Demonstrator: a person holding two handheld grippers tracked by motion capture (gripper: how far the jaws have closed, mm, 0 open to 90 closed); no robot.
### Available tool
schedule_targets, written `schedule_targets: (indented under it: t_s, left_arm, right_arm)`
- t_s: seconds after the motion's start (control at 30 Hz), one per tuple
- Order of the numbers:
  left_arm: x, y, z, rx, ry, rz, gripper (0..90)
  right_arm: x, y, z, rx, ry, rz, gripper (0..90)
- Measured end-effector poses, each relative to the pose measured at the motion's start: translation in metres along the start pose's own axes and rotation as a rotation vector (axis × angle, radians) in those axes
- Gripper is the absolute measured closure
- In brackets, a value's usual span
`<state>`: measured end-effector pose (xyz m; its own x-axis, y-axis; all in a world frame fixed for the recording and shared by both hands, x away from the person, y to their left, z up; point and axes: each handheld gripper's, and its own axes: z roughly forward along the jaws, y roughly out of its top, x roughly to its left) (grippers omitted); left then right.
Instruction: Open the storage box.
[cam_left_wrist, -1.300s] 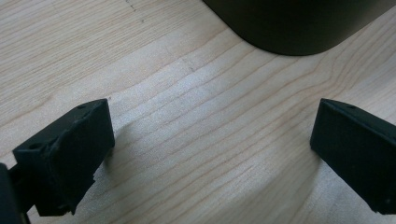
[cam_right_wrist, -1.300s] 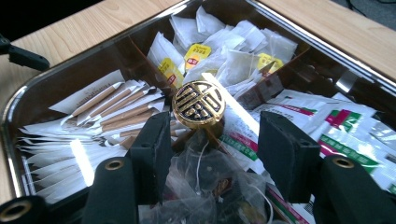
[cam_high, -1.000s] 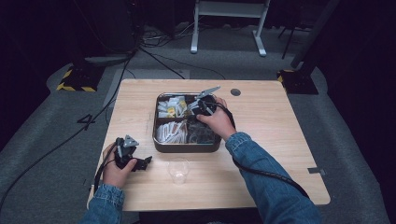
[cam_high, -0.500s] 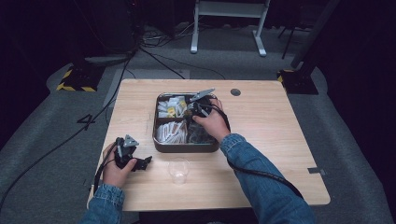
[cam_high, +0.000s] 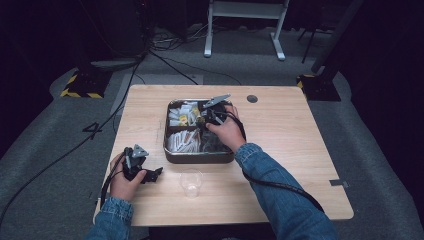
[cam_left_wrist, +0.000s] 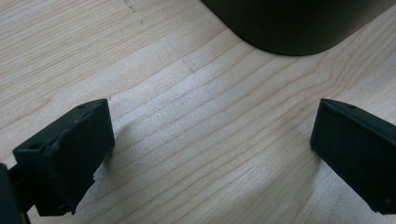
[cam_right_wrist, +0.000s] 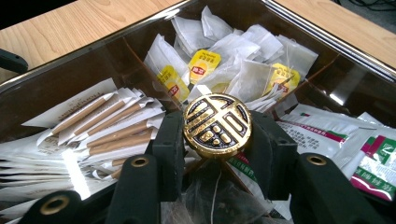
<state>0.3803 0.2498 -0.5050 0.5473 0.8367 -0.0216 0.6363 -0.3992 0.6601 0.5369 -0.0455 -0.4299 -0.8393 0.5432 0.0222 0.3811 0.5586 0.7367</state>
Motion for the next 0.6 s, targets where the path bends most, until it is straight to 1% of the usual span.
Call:
schedule_targets:
  t_s: [0.27,0.3,0.37,0.6]
  left_arm:
    - [0.0,0.0,0.0,0.0,-0.001,-0.001,0.2]
    - [0.0,0.0,0.0,0.0,-0.001,-0.002,0.2]
    - [0.0,0.0,0.0,0.001,-0.001,-0.001,0.2]
    - [0.0,0.0,0.0,0.0,0.0,-0.004,0.3]
  right_arm:
    - [0.002,0.007,-0.011,-0.034,0.015,0.002,58.7]
    - [0.002,0.009,-0.015,-0.044,0.017,-0.004,58.7]
    - [0.002,0.01,-0.017,-0.049,0.017,-0.001,58.7]
    - [0.0,0.015,-0.035,-0.089,0.026,-0.002,58.7]
